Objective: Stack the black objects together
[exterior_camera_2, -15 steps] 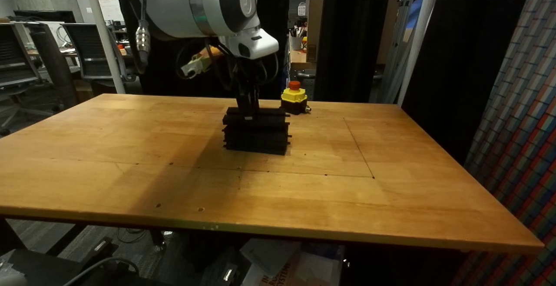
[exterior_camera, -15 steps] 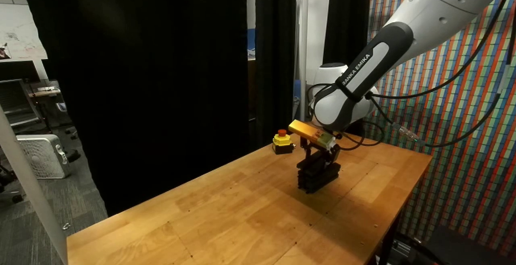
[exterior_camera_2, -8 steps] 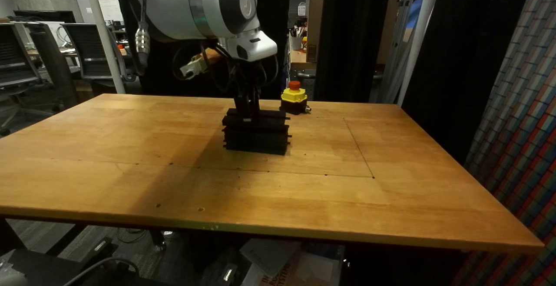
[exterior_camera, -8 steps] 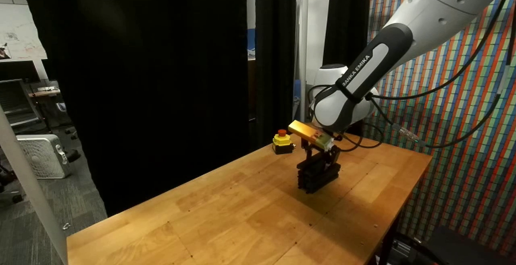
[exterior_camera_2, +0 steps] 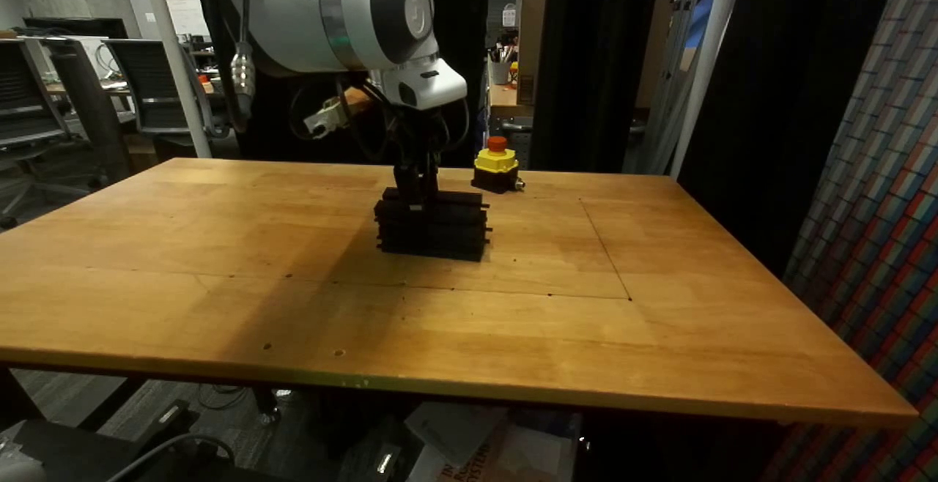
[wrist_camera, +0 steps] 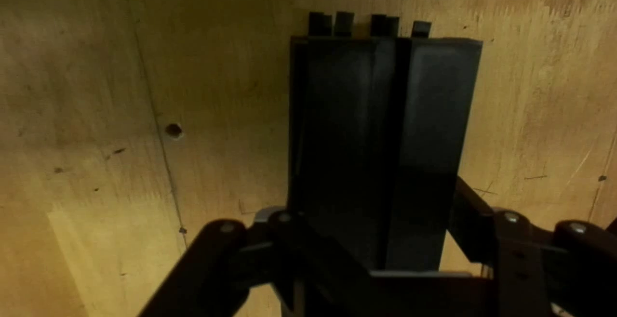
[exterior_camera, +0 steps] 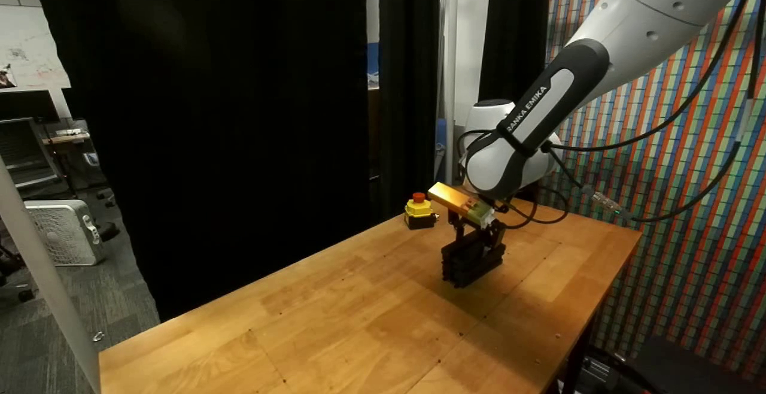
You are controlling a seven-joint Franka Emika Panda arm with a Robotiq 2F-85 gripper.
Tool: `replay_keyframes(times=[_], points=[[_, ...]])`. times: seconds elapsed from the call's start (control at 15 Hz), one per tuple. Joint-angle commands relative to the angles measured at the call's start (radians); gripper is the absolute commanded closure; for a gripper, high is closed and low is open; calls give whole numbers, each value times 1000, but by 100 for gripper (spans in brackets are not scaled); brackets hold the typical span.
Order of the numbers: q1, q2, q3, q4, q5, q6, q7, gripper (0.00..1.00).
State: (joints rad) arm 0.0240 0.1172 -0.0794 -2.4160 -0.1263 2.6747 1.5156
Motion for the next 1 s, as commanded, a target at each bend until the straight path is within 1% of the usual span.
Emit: replay_keyframes(times=[0.0, 0.93], points=[[0, 10, -5, 17, 2, -9, 8, 55], [1, 20, -12, 38, -5, -46, 25, 55]])
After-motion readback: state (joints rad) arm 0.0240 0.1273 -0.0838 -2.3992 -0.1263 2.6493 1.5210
